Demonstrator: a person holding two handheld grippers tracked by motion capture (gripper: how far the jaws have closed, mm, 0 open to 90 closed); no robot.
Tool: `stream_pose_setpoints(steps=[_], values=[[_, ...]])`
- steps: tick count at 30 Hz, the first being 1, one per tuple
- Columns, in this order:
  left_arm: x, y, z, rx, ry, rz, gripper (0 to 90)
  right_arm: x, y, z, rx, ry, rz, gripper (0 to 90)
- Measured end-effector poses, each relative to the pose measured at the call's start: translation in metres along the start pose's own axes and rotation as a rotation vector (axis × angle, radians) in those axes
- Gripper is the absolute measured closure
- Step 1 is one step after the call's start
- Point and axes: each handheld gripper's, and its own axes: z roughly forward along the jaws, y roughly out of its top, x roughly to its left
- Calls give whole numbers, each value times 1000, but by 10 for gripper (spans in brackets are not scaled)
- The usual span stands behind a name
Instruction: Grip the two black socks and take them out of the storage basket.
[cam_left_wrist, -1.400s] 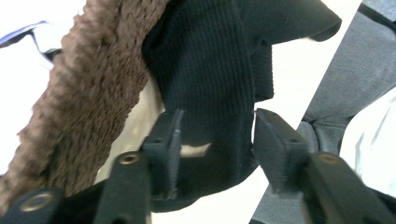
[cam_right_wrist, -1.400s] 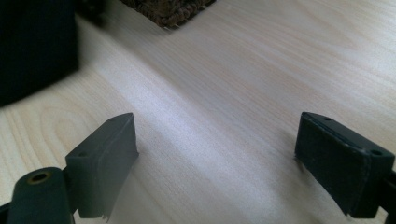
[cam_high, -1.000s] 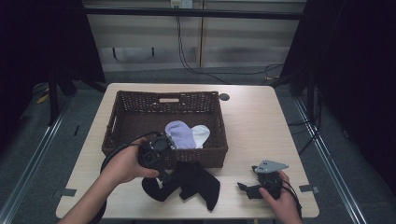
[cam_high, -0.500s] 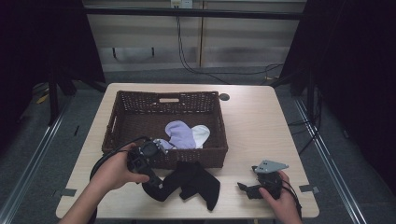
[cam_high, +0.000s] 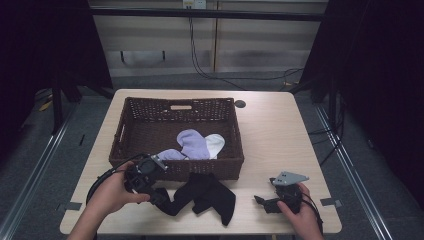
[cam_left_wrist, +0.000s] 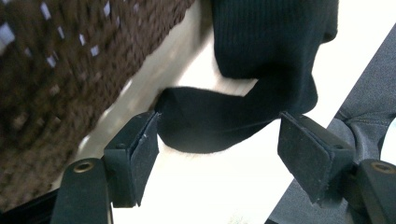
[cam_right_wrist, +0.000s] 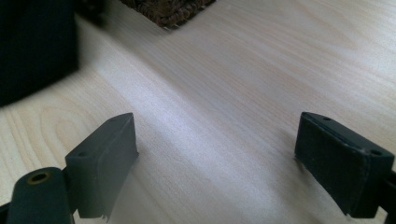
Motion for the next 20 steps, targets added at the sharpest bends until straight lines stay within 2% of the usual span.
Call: stream_pose_setpoints(steps=[8, 13, 15, 20], values=[[8, -24, 14, -61, 8, -65, 287, 0, 0, 0, 0, 0, 0, 123], [12, -36, 25, -96, 11, -77, 282, 0, 0, 0, 0, 0, 0, 123], [13, -40, 27, -113, 17, -67, 280, 0, 0, 0, 0, 0, 0, 123], [14, -46, 31, -155, 11, -91, 272, 0, 0, 0, 1, 0, 3, 123]])
